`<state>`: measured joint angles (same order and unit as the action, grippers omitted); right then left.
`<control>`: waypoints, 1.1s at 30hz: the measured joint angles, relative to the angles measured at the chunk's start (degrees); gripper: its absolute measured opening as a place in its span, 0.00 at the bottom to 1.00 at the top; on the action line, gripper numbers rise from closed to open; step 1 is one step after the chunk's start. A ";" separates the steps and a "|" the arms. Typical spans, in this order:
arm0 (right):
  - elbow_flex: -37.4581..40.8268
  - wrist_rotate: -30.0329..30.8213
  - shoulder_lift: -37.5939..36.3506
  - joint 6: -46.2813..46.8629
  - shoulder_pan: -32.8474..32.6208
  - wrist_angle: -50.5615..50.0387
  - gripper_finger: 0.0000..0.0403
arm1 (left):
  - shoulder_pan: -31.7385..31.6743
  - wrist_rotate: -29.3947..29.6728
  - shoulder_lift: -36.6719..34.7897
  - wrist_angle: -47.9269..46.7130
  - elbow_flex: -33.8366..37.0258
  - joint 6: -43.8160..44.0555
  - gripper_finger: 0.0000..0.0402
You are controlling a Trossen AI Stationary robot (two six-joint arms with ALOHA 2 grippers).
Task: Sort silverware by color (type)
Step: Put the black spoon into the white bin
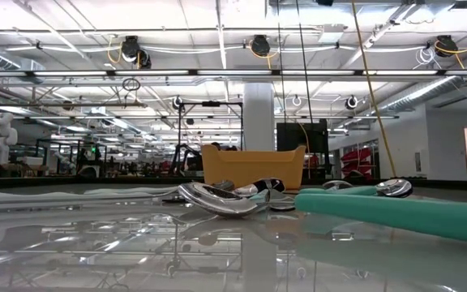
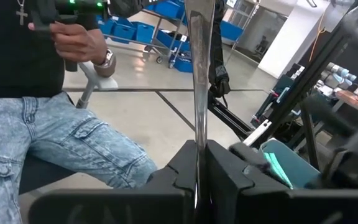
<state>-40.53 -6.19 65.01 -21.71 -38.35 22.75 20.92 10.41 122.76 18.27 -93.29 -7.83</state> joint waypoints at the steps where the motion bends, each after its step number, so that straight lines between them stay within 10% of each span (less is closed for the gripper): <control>1: 0.00 0.01 0.00 -0.01 0.00 0.02 0.04 | 0.00 -0.38 0.08 -0.10 0.08 -0.46 0.58; 14: 0.00 0.12 0.02 -0.51 0.09 -0.72 0.04 | -0.19 -5.87 2.27 9.63 -0.01 -0.93 0.56; 33: 0.00 0.19 -0.02 -1.07 0.14 -1.68 0.04 | -0.27 -5.90 2.54 9.10 0.02 -1.43 0.02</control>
<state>-40.53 -6.00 64.99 -22.79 -38.21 21.08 20.64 4.52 125.29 27.37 -93.27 -9.25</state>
